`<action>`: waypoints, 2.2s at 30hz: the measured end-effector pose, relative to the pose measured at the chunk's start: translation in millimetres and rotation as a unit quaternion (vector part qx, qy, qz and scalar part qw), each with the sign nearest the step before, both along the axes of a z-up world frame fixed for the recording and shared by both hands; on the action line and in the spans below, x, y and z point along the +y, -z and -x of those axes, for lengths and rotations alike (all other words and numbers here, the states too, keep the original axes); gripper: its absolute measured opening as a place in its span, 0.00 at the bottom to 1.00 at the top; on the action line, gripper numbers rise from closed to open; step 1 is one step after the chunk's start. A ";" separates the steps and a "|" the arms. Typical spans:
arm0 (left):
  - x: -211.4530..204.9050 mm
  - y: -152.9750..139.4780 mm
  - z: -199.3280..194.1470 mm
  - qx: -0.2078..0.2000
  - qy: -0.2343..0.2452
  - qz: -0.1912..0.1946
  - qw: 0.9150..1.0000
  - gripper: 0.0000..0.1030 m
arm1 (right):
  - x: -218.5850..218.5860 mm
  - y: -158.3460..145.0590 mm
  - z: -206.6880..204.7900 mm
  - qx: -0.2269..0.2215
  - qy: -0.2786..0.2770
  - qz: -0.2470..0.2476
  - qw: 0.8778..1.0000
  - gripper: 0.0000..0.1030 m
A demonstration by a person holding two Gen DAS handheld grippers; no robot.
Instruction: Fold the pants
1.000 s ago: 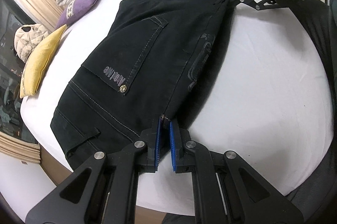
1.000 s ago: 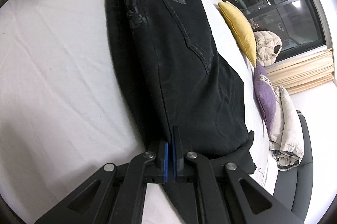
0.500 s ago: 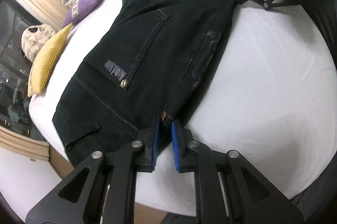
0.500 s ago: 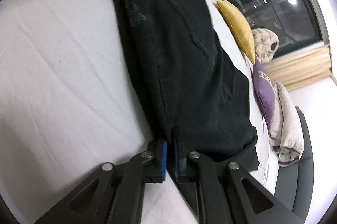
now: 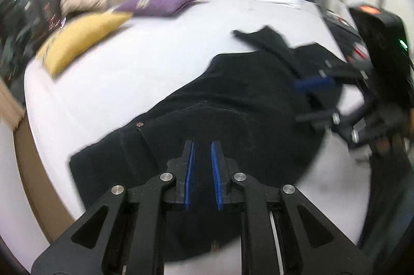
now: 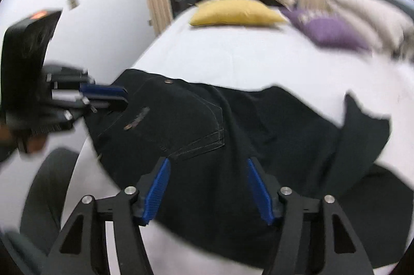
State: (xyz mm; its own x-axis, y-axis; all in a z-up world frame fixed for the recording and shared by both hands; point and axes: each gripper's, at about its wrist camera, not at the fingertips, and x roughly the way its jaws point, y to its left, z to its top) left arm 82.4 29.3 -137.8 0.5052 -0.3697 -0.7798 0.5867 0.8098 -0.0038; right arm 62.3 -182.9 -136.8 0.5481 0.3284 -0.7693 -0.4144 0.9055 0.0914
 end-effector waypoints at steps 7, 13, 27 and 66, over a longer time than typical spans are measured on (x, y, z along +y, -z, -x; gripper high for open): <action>33.1 55.5 -15.3 0.064 -0.059 -0.031 0.996 0.13 | -41.0 52.4 3.2 0.077 0.067 0.081 0.991 0.46; 30.8 8.0 -28.3 0.038 -0.075 0.015 0.996 0.17 | -34.6 3.7 -16.4 0.043 0.058 -0.003 0.997 0.48; -3.5 46.8 -76.1 0.078 -0.166 0.007 0.983 0.17 | -98.6 12.0 -96.5 0.068 0.193 -0.083 0.975 0.58; -79.1 78.9 -72.4 0.056 -0.128 0.026 0.990 0.17 | -254.9 -37.0 -144.0 0.059 0.363 0.002 0.930 0.02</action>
State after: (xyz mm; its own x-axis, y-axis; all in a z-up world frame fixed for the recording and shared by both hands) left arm 154.8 -49.8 -216.7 0.4989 -0.2814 -0.8197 0.3552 0.9291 -0.1028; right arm 206.3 -437.9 -99.7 0.5354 -0.0992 -0.8388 0.3199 0.9429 0.0927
